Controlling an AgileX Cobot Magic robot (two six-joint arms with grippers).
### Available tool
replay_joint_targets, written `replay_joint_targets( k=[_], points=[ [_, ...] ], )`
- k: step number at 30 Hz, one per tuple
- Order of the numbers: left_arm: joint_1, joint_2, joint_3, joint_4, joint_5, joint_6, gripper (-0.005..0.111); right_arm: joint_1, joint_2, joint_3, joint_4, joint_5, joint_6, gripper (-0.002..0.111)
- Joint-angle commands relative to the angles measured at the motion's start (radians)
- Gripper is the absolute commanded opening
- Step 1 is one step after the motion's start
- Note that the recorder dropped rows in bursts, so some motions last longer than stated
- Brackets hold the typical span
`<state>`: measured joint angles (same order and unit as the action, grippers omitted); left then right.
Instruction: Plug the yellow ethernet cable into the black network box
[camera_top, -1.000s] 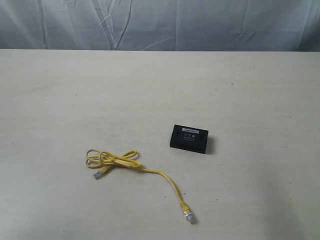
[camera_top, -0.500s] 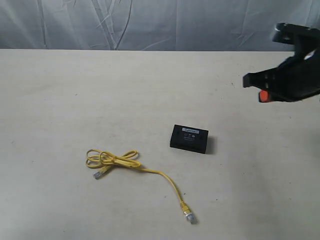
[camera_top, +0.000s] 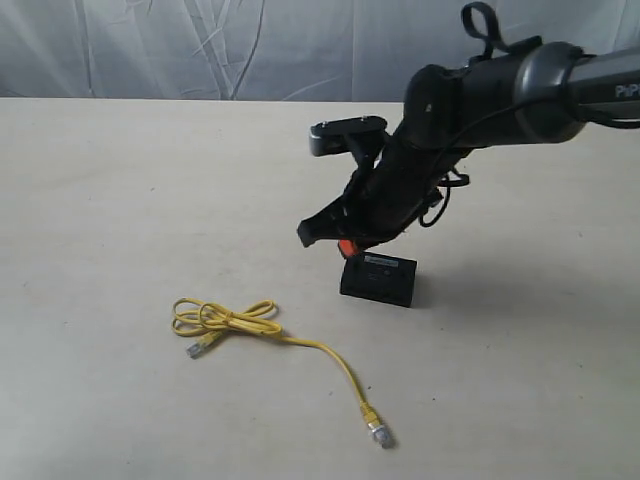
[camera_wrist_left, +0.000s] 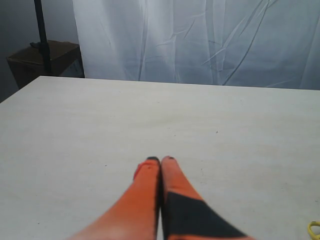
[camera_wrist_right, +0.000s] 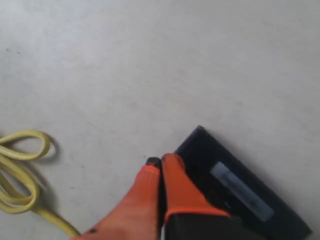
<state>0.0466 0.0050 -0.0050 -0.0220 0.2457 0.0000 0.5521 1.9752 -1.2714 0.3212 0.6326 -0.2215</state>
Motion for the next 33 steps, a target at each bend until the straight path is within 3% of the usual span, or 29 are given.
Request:
replay_joint_targets(
  k=[1,7,15,33],
  points=[
    [0.001,-0.005,0.005,0.0,-0.014,-0.006,0.0,0.027,0.051,-0.065,0.01,0.008,-0.004,-0.001],
    [0.001,-0.005,0.005,0.0,-0.014,-0.006,0.0,0.028,0.112,-0.097,0.012,0.016,-0.004,-0.001],
    [0.001,-0.005,0.005,0.0,-0.014,-0.006,0.0,0.026,0.126,-0.097,-0.143,0.03,0.064,-0.001],
    [0.001,-0.005,0.005,0.0,-0.014,-0.006,0.0,-0.023,0.079,-0.097,-0.111,0.053,0.093,-0.001]
  ],
)
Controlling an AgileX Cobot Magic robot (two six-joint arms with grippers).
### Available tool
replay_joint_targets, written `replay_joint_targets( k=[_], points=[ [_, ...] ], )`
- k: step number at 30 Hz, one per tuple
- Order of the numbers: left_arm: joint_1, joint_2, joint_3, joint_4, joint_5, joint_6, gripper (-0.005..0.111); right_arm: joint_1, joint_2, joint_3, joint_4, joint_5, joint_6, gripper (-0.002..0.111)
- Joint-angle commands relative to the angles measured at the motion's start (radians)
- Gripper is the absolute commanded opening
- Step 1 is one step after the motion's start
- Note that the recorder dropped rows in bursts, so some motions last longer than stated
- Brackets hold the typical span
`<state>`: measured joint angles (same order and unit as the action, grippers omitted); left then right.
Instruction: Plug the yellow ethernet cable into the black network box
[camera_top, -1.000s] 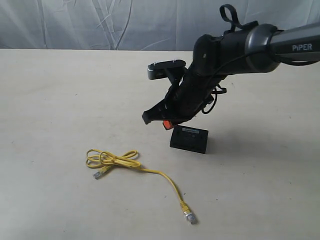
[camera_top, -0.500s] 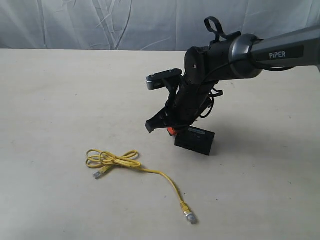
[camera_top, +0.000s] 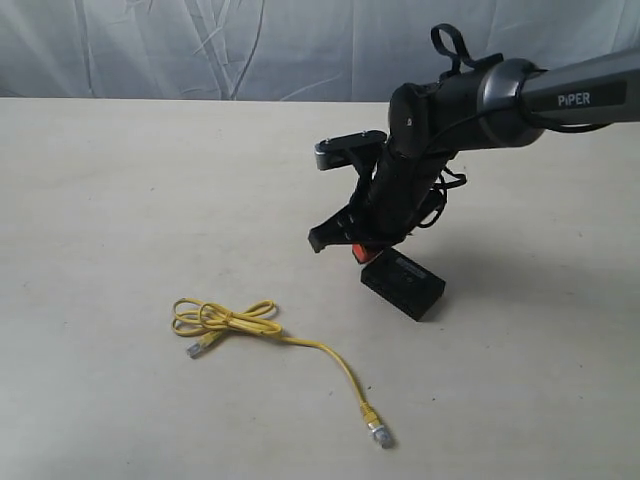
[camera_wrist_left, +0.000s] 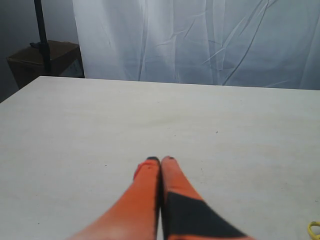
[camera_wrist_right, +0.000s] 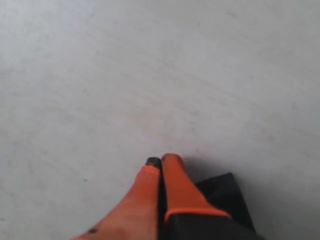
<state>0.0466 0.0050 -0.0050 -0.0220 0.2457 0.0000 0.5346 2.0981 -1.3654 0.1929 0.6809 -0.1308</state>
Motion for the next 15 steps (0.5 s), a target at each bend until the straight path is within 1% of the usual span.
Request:
replay_joint_targets(
  k=[1,5,8,11,15],
  points=[
    [0.001,-0.005,0.005,0.0,-0.014,-0.006,0.0,-0.005,-0.058,-0.003,0.017,0.008,0.002,-0.001],
    [0.001,-0.005,0.005,0.0,-0.014,-0.006,0.0,-0.009,-0.144,0.0,0.015,0.071,0.002,-0.001],
    [0.001,-0.005,0.005,0.0,-0.014,-0.006,0.0,-0.038,-0.231,0.069,0.035,0.046,0.002,-0.001],
    [0.001,-0.005,0.005,0.0,-0.014,-0.006,0.0,-0.099,-0.327,0.19,0.092,0.006,-0.031,-0.001],
    [0.001,-0.005,0.005,0.0,-0.014,-0.006,0.0,-0.226,-0.457,0.342,0.173,0.001,-0.142,-0.001]
  ],
)
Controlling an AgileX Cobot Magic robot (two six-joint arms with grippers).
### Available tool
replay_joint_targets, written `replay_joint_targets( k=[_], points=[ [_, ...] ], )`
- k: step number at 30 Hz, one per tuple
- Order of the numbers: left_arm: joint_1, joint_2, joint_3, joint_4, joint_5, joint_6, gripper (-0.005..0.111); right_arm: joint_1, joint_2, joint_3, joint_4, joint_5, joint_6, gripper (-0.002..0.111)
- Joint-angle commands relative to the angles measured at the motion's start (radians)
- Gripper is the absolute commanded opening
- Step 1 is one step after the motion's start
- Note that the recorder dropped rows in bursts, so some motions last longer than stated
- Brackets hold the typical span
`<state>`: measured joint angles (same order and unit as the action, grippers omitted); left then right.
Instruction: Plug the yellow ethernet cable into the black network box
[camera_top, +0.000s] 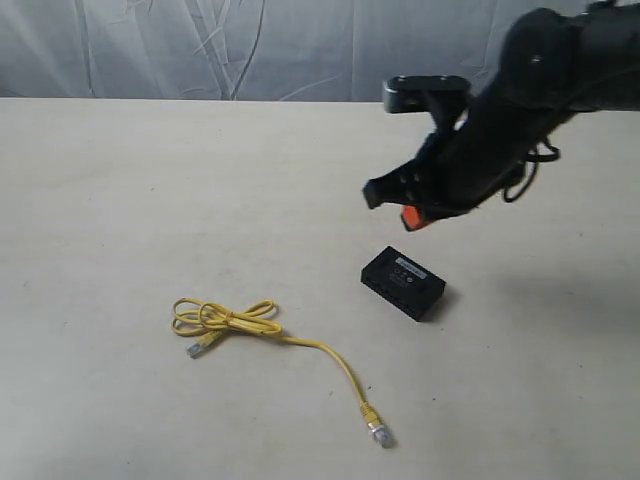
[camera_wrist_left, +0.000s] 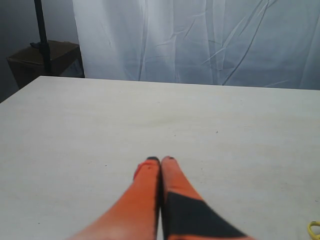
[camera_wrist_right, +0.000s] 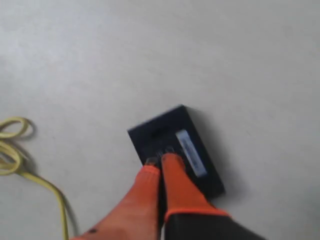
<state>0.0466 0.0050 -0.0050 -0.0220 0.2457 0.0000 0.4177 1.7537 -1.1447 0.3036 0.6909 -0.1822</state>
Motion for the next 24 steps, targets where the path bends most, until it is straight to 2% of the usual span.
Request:
replay_joint_targets(
  k=[1,6,20,24],
  points=[
    [0.001,-0.005,0.005,0.0,-0.014,-0.006,0.0,-0.136,-0.143,0.154,0.084,-0.009,-0.102,-0.001],
    [0.001,-0.005,0.005,0.0,-0.014,-0.006,0.0,-0.249,-0.266,0.276,0.231,-0.048,-0.214,-0.001],
    [0.001,-0.005,0.005,0.0,-0.02,0.0,0.0,-0.254,-0.315,0.324,0.245,0.002,-0.238,-0.001],
    [0.001,-0.005,0.005,0.0,-0.142,0.0,0.0,-0.254,-0.315,0.324,0.261,0.002,-0.238,-0.001]
  ],
)
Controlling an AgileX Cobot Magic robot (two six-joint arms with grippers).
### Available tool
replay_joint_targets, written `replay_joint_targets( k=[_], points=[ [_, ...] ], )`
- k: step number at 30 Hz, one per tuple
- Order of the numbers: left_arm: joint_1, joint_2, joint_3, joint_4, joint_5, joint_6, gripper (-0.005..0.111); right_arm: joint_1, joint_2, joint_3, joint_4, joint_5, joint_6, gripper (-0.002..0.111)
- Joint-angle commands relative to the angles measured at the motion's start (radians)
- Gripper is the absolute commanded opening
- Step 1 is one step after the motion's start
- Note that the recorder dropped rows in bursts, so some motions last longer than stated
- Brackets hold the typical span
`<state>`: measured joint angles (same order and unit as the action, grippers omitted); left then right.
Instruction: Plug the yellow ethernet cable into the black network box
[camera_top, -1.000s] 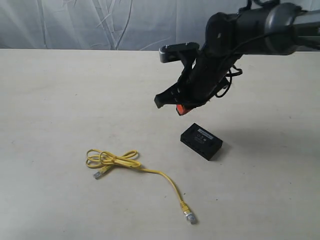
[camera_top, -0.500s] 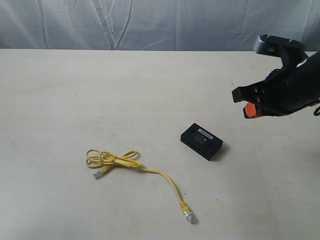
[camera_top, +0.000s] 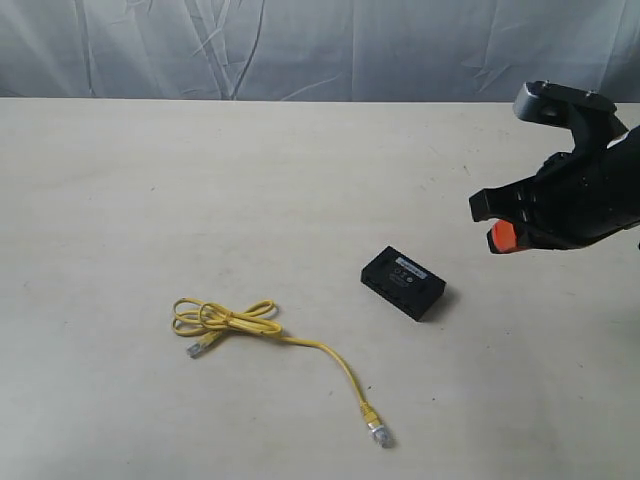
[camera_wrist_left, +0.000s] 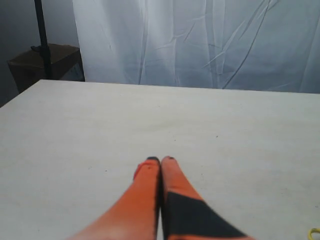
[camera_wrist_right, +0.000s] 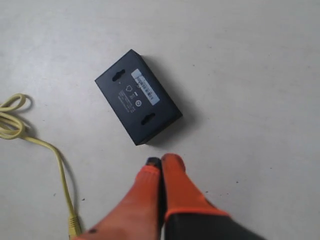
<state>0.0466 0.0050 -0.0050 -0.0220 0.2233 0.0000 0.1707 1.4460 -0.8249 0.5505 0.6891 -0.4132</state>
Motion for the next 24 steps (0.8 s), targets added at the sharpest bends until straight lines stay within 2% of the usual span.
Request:
replay_joint_targets(
  k=[1,6,10,14,24],
  points=[
    [0.001,-0.005,0.005,0.0,-0.162,0.0,0.0,-0.007,-0.007,0.004,0.014,0.004,-0.007,-0.001],
    [0.001,-0.005,0.005,0.0,-0.284,0.0,0.0,-0.007,-0.007,0.004,0.016,0.004,-0.007,-0.001],
    [0.001,-0.005,0.005,0.0,-0.293,0.0,0.0,-0.007,-0.007,0.004,0.016,0.004,-0.007,-0.001],
    [0.001,-0.005,0.005,-0.004,-0.37,0.0,0.0,-0.007,-0.007,0.004,0.016,0.004,-0.007,-0.001],
    [0.001,-0.005,0.005,-0.002,-0.457,0.0,0.0,-0.007,-0.007,0.004,0.016,0.004,-0.007,-0.001]
  ],
)
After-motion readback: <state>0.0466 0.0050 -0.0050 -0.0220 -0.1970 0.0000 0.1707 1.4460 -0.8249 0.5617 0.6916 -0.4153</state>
